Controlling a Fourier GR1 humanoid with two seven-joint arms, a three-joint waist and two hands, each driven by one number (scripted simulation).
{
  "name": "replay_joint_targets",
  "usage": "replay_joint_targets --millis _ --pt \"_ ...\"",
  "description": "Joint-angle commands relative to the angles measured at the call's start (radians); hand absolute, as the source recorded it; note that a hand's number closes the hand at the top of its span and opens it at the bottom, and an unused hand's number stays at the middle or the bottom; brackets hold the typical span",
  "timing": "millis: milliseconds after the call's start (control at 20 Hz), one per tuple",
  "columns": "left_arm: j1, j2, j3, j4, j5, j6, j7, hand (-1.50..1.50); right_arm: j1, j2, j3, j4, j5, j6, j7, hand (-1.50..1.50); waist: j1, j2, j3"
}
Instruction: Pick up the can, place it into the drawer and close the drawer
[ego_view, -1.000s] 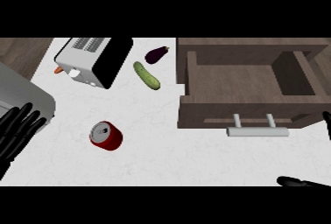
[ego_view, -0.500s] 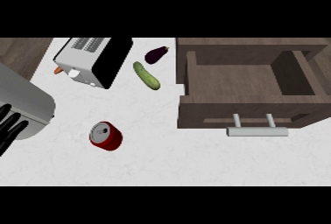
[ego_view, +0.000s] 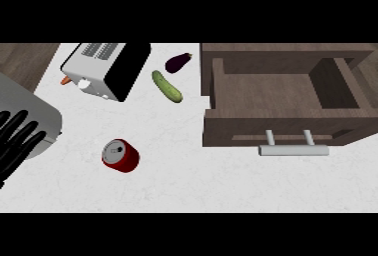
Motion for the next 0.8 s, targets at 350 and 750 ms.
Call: replay_joint_targets --millis 350,750 --pt "-0.051 -0.084 -0.058 0.182 -0.099 -0.036 -0.053 -1.5 0.059 0.03 -0.091 -0.004 -0.061 0.119 -0.021 -1.5 -0.001 0.001 -0.001" --pt "-0.115 -0.189 -0.202 0.215 -0.327 0.075 -0.093 -1.5 0.049 0.066 -0.116 -0.07 -0.051 0.133 0.03 -1.5 -0.001 0.0 0.0"
